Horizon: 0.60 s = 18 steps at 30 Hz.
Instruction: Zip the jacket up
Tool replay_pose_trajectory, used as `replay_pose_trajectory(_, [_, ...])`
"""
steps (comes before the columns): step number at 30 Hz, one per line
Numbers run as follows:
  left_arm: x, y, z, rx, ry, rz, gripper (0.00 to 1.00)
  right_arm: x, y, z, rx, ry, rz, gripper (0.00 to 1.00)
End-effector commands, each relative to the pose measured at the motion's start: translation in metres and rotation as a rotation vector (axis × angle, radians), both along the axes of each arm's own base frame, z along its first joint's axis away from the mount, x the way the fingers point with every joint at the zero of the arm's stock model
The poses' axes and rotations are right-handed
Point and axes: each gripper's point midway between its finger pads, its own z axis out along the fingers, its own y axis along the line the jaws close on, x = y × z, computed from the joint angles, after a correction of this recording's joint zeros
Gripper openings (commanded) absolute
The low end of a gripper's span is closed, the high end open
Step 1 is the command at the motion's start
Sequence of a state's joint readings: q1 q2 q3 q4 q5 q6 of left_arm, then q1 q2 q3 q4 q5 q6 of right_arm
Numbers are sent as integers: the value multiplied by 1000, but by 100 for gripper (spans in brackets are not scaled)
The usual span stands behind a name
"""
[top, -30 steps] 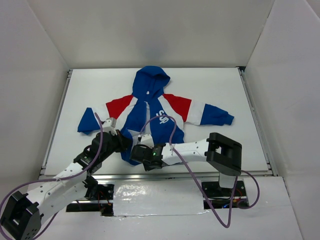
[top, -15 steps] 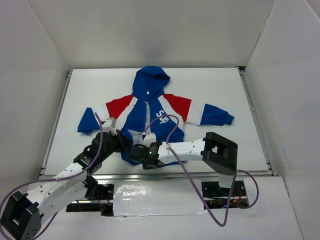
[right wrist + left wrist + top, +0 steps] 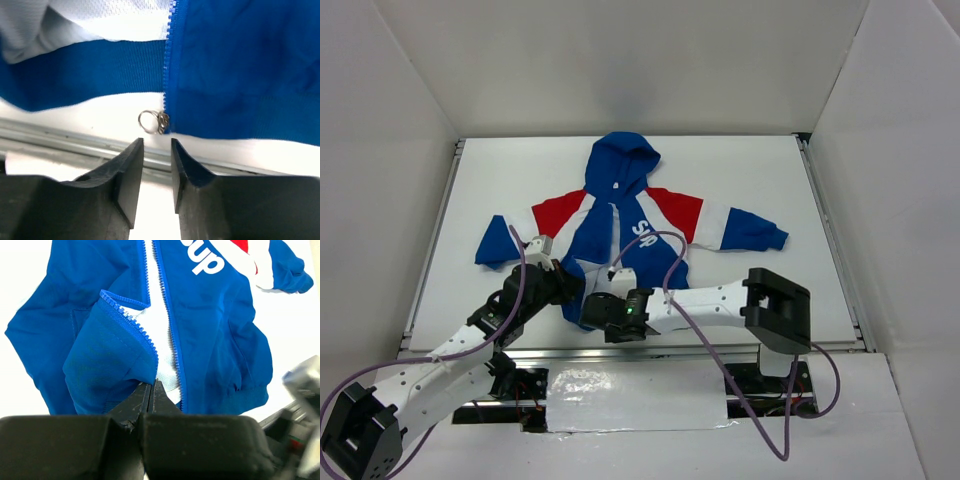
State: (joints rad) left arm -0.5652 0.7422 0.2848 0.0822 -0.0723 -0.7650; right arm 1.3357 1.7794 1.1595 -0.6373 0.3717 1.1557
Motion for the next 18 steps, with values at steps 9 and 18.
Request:
replay_pose_trajectory(9, [6, -1, 14, -17, -45, 6, 0, 40, -18, 58, 180, -271, 258, 91])
replay_pose_trajectory(18, [5, 0, 14, -18, -44, 12, 0, 45, -40, 21, -87, -278, 537, 49])
